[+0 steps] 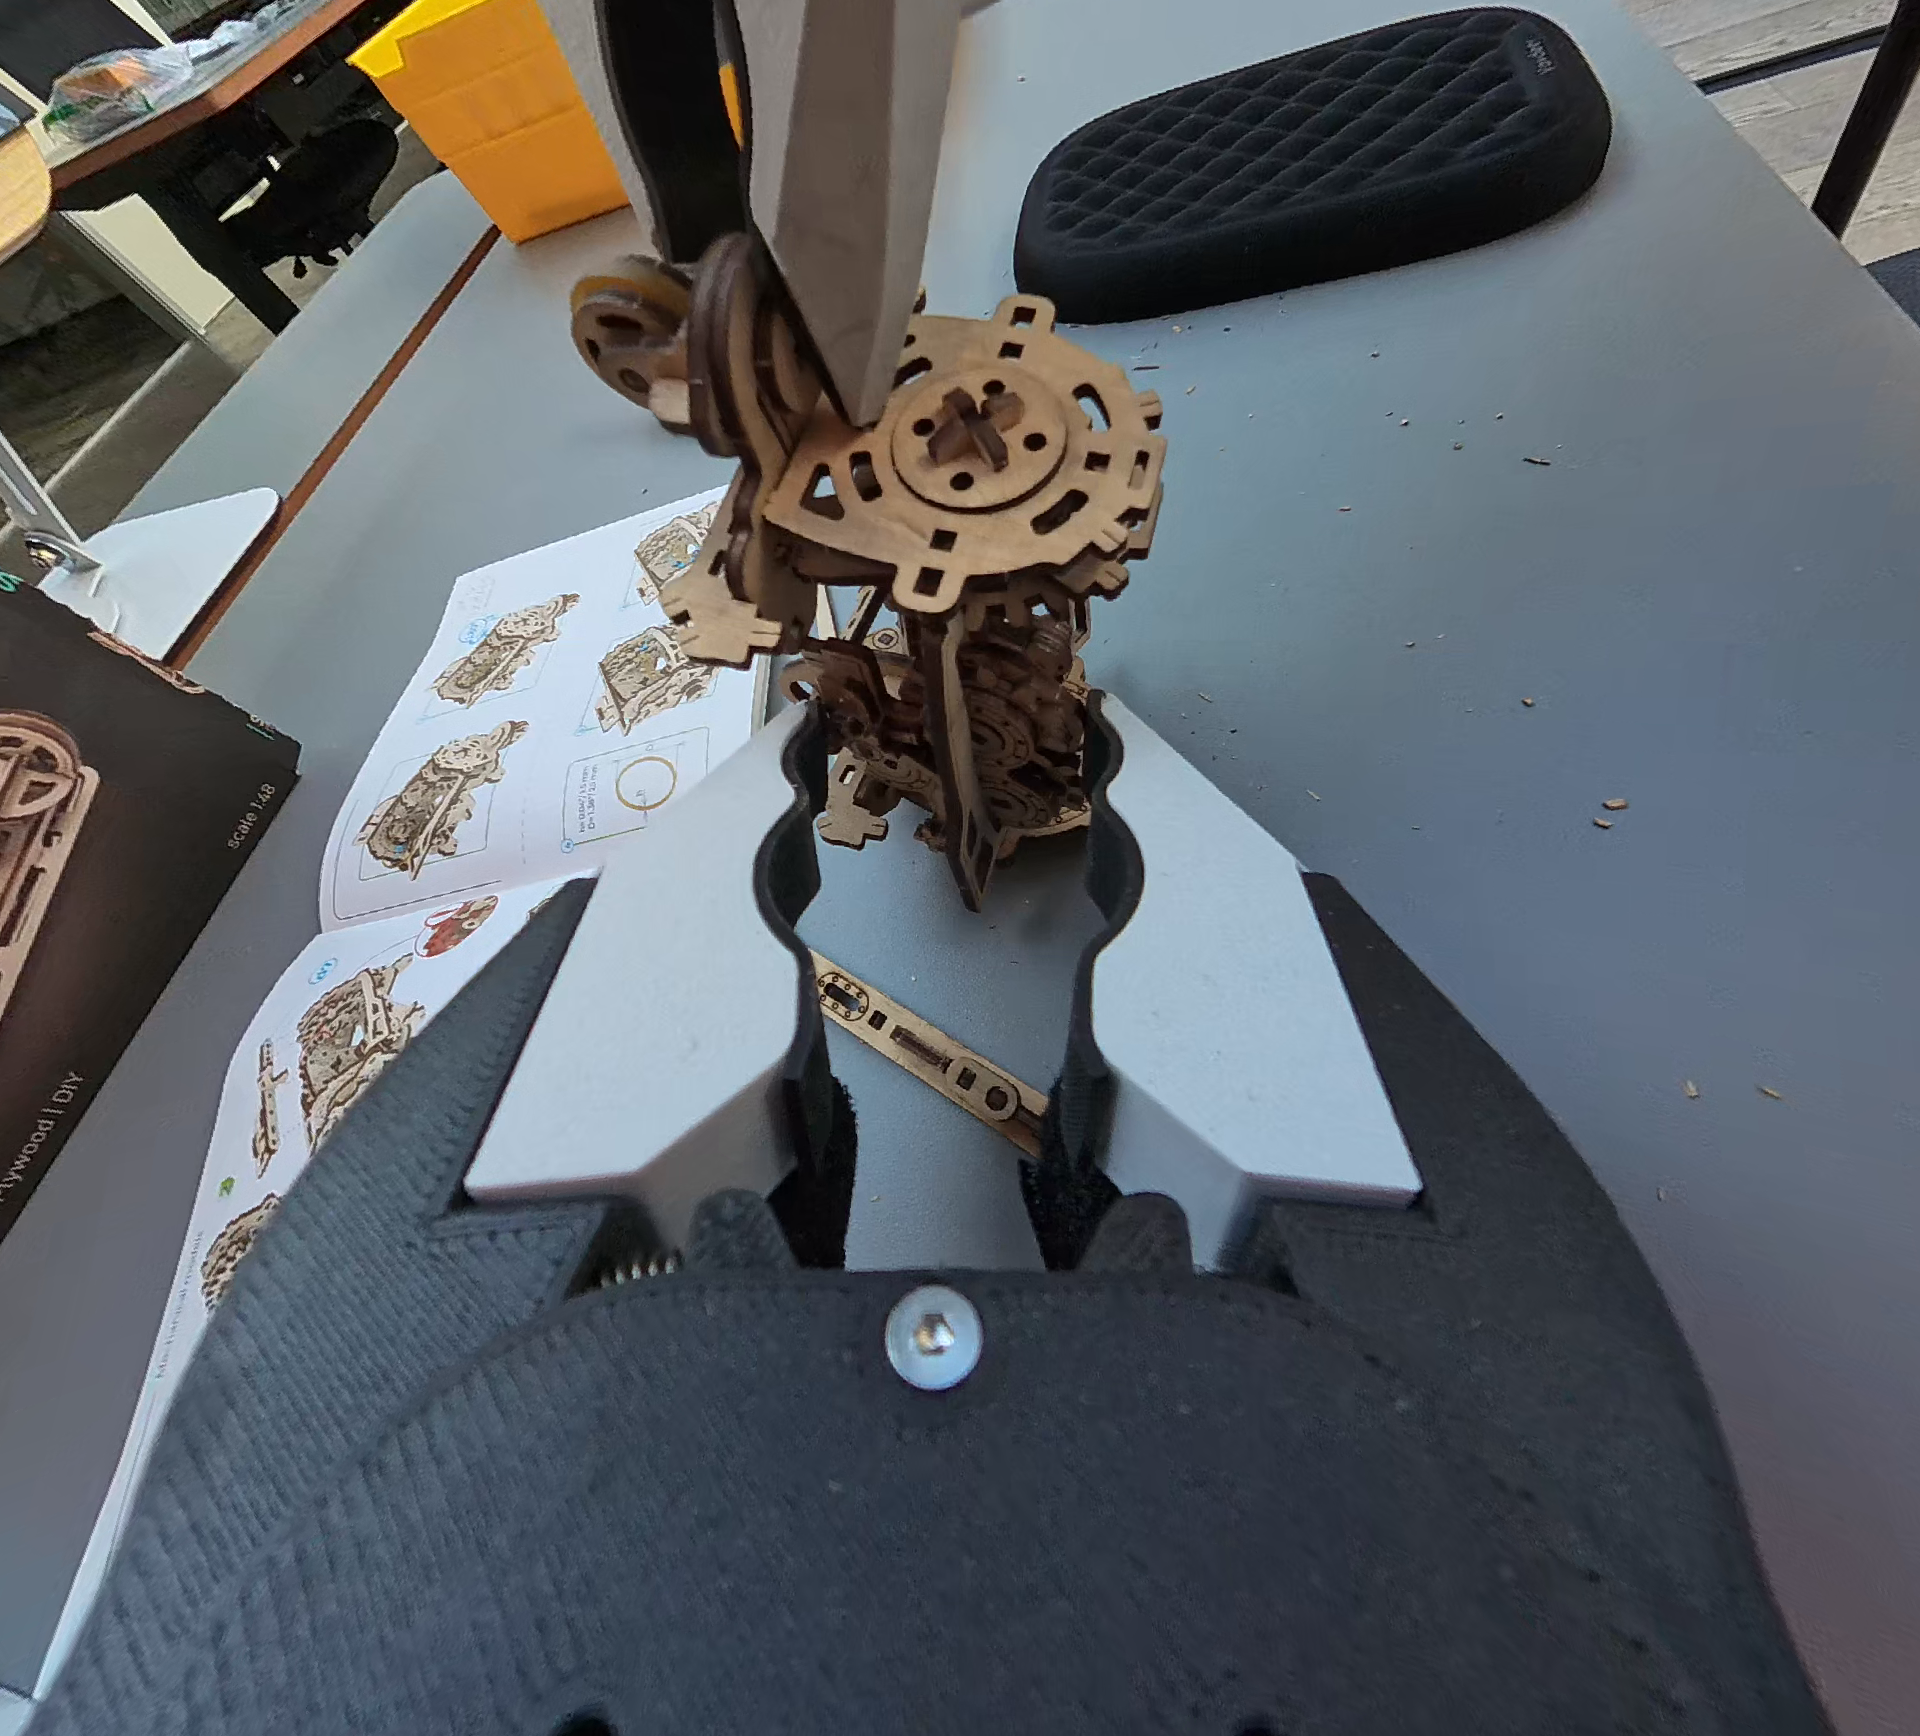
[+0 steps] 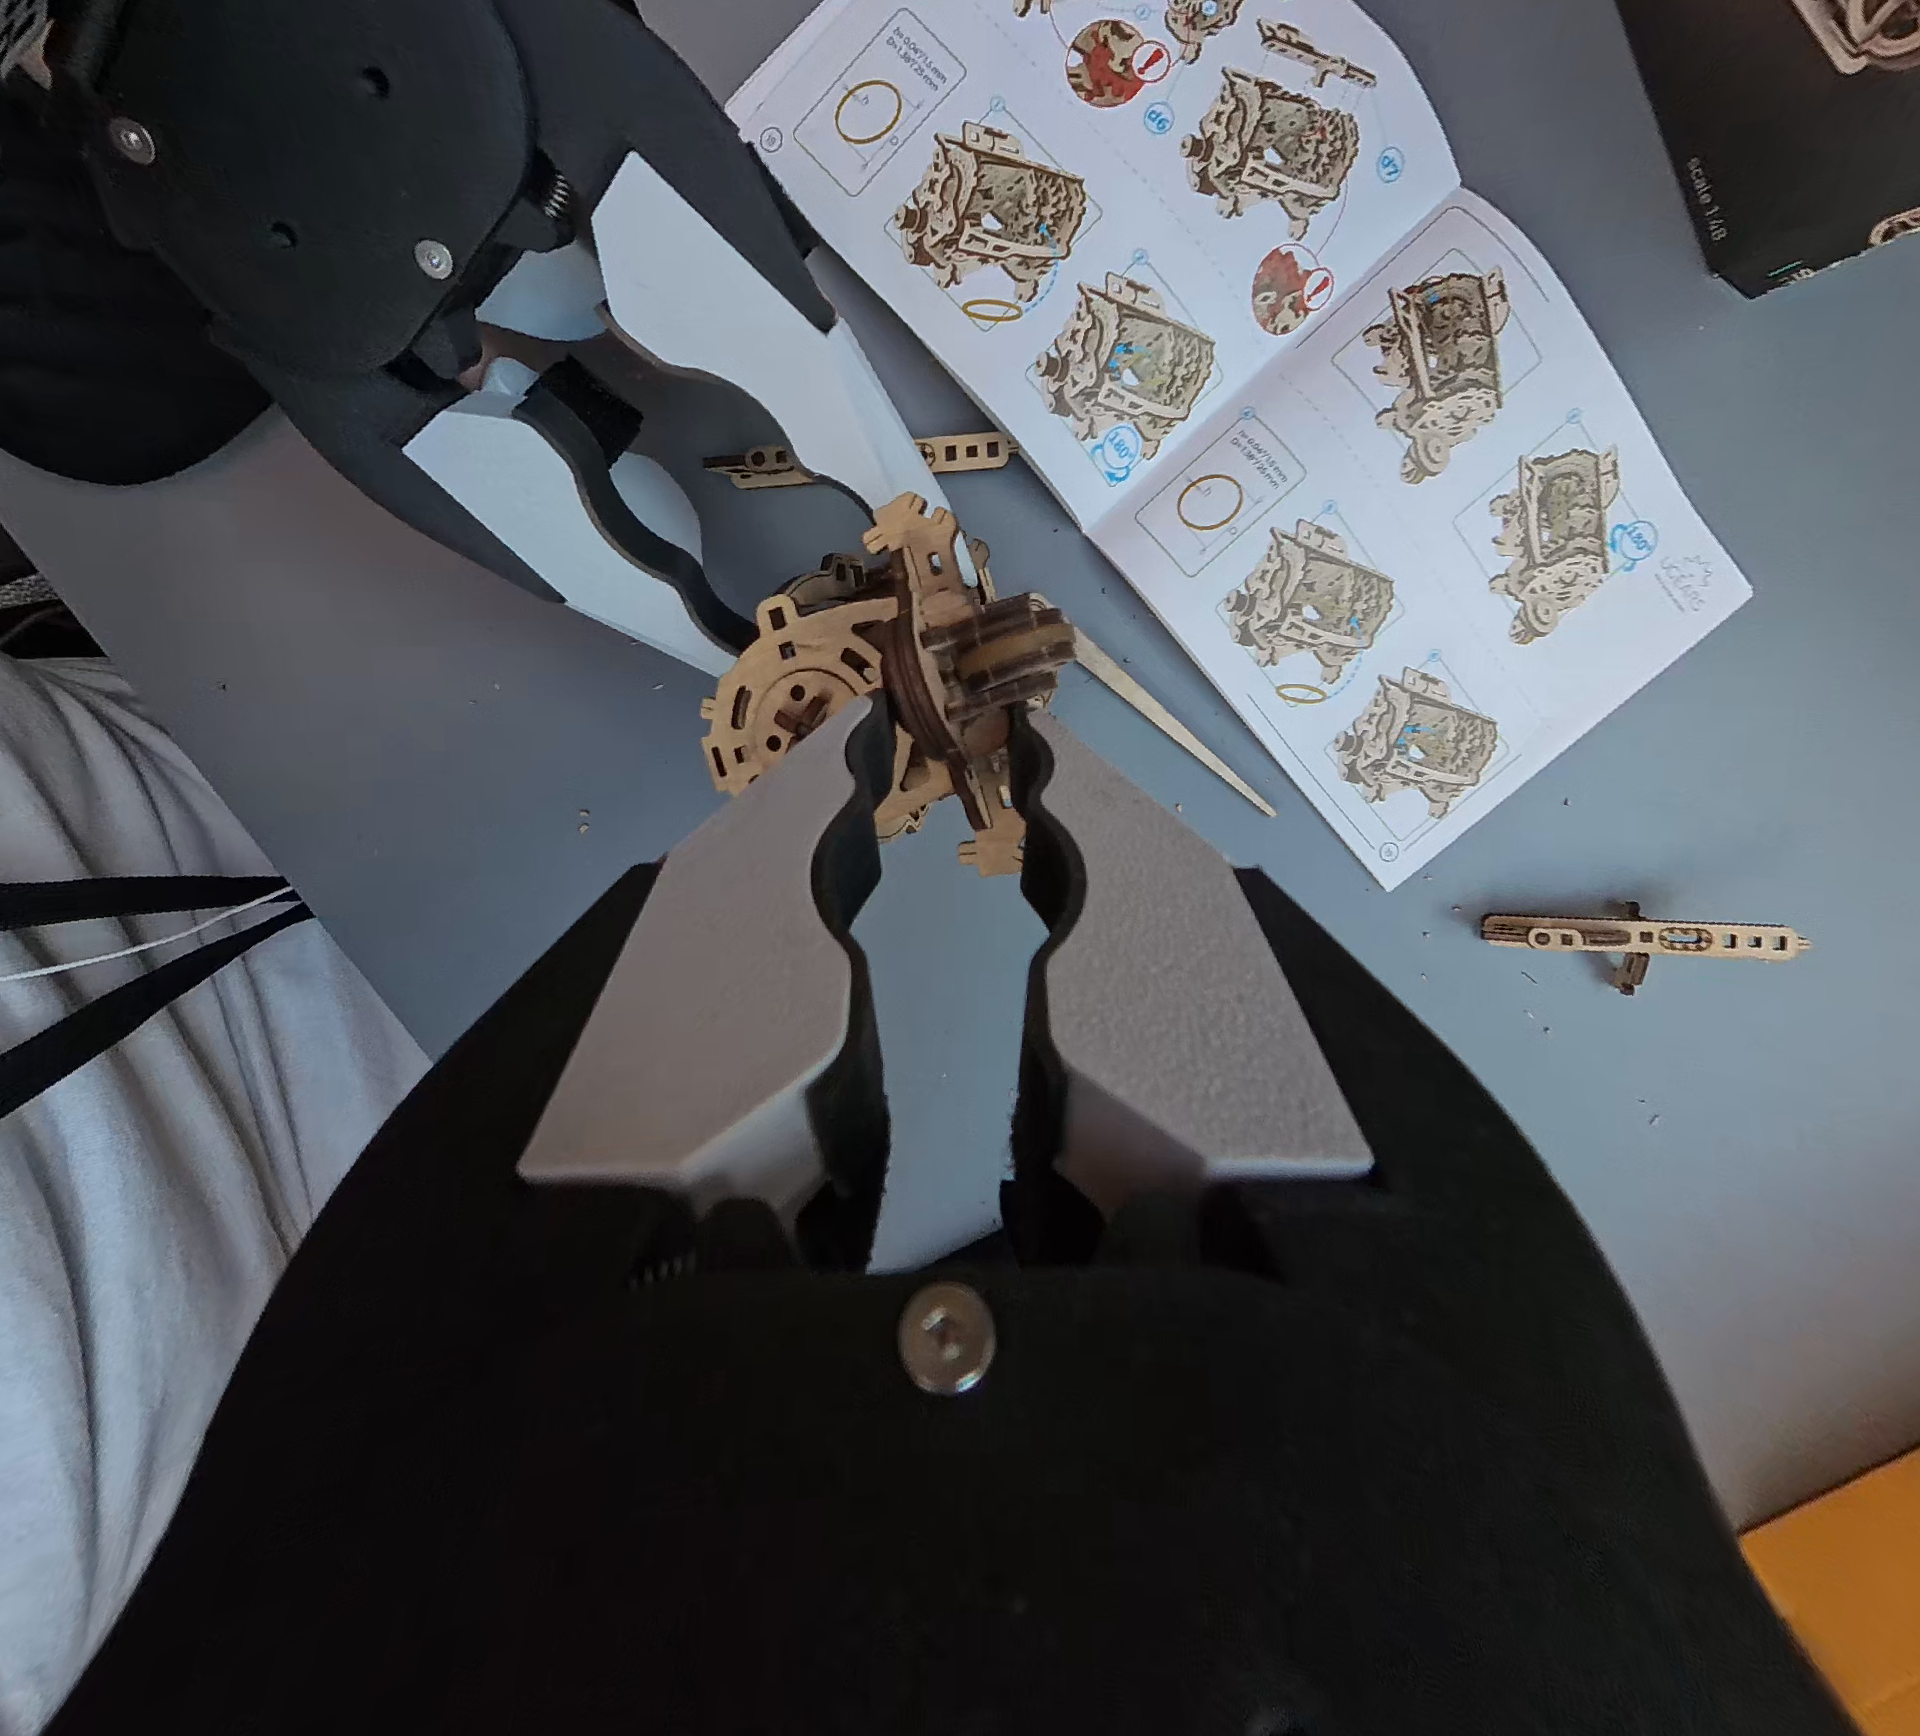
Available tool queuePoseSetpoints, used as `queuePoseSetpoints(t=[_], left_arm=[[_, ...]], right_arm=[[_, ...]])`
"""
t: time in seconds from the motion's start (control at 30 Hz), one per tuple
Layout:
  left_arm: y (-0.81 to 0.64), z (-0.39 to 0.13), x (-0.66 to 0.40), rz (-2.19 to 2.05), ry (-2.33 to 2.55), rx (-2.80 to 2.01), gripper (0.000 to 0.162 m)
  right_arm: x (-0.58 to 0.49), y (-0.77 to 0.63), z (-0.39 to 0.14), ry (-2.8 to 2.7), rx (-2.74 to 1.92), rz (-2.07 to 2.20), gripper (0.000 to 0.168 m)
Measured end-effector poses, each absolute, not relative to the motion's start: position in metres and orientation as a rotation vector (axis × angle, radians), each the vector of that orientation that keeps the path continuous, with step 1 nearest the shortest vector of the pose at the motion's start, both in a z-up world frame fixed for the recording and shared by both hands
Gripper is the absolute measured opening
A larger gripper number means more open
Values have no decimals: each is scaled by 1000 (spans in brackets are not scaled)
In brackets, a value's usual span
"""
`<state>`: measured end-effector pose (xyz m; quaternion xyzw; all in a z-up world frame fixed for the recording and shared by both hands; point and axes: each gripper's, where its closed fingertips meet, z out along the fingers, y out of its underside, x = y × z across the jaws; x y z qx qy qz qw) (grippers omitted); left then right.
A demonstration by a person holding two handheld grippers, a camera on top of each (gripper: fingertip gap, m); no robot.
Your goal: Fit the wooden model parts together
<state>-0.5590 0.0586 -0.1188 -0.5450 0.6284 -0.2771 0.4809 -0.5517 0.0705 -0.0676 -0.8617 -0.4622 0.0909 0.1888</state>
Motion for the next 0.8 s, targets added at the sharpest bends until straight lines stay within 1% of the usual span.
queuePoseSetpoints(t=[0.23, 0.47, 0.8], left_arm=[[59, -120, -559, -671, 1535, -1336, 48], [61, -119, -560, -684, 1521, -1353, 48], [59, -117, -559, -681, 1519, -1324, 47]], right_arm=[[-553, 69, -68, -1291, -2397, 310, 21], [-558, 66, -66, -1389, -2297, 191, 21], [-555, 69, -68, -1285, -2360, 251, 21]])
